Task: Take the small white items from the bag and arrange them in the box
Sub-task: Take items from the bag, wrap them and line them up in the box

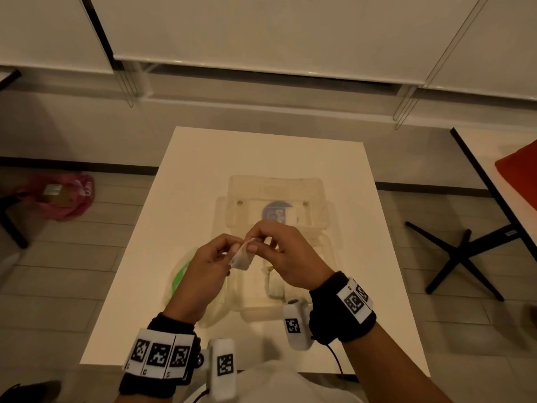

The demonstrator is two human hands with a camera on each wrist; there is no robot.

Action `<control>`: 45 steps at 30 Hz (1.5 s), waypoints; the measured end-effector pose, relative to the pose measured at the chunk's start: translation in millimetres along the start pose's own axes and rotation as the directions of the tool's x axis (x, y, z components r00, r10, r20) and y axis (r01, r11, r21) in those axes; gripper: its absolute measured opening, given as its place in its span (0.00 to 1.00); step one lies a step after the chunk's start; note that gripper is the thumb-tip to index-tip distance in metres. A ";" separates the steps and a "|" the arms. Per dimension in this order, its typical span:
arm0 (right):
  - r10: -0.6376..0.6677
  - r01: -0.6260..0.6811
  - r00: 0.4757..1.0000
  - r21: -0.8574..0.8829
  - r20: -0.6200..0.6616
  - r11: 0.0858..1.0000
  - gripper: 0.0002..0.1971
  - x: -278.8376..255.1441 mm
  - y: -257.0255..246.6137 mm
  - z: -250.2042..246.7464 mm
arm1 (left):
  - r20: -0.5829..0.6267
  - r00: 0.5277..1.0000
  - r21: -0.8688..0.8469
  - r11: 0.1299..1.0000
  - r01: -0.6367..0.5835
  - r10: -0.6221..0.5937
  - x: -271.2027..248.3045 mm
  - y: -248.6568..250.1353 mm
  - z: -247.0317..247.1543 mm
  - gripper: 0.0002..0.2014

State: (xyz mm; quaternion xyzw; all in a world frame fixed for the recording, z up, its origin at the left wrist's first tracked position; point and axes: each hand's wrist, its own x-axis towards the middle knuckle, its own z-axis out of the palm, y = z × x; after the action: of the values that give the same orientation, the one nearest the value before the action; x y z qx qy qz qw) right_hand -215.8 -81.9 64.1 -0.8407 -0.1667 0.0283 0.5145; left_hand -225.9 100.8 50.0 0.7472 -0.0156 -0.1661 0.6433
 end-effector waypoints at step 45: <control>0.046 -0.059 0.982 -0.064 -0.184 0.996 0.02 -3.7 -3.1 -5.0 | -0.208 0.934 0.220 0.944 -0.245 0.291 4.7 3.9 5.8 0.04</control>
State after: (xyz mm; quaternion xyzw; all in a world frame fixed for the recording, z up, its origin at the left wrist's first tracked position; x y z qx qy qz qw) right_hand -218.9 -86.1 68.7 -0.8611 -0.0975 -0.0409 0.4973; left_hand -222.3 93.4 52.0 0.8104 -0.0565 0.0165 0.5829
